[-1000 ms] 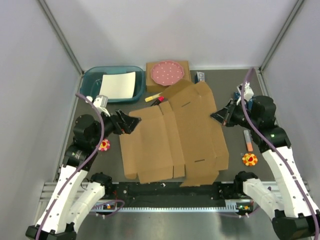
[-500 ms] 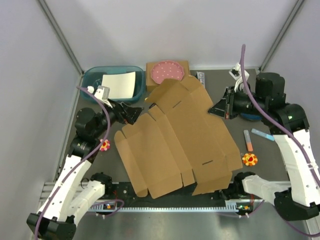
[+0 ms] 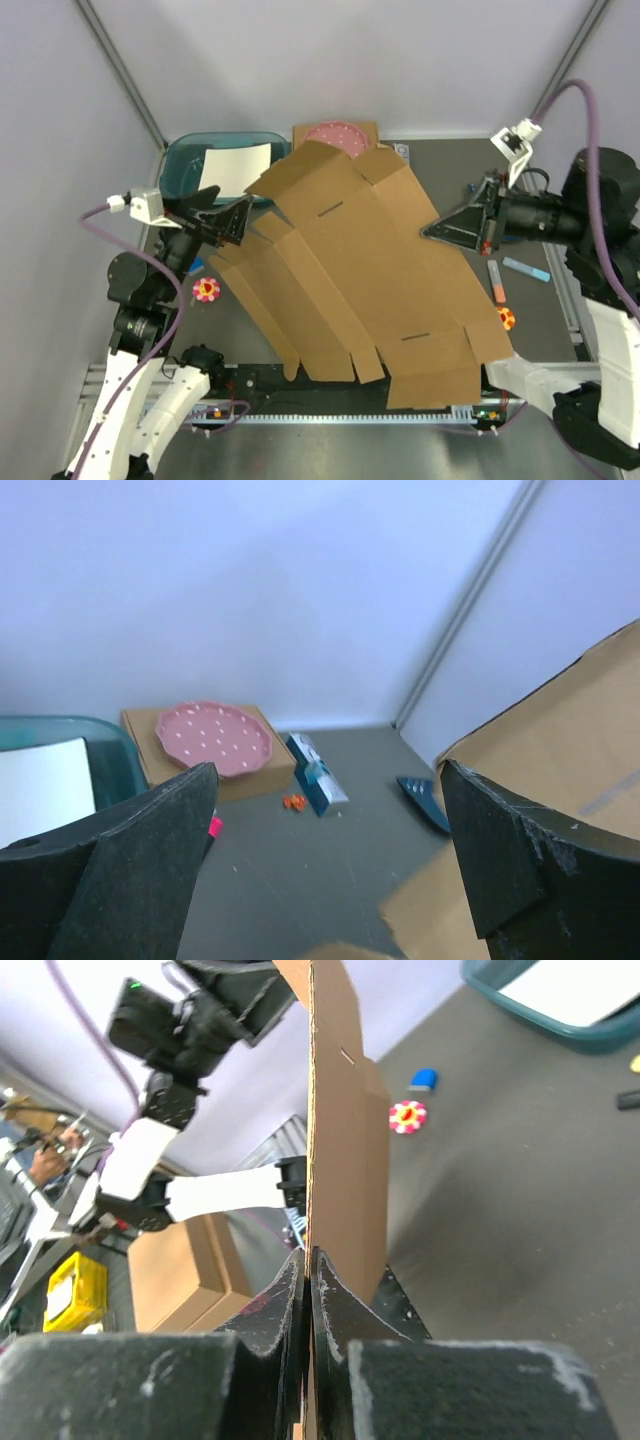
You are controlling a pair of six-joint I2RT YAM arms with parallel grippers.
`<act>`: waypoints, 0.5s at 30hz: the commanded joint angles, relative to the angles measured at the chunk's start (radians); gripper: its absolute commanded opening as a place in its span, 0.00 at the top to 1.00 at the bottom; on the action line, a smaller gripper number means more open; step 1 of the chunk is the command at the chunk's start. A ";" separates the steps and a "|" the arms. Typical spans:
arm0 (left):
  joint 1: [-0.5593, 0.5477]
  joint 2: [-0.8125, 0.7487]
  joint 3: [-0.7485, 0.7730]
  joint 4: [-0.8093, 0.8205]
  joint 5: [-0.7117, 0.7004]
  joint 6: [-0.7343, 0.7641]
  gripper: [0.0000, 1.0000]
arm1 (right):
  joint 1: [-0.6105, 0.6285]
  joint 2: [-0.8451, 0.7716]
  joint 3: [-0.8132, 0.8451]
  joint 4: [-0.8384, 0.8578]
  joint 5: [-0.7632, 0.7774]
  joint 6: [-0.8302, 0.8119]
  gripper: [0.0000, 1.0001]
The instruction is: Fold the paper box
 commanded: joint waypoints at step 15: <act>-0.002 -0.102 -0.018 -0.046 -0.335 0.024 0.02 | 0.050 0.120 -0.161 0.098 0.109 -0.023 1.00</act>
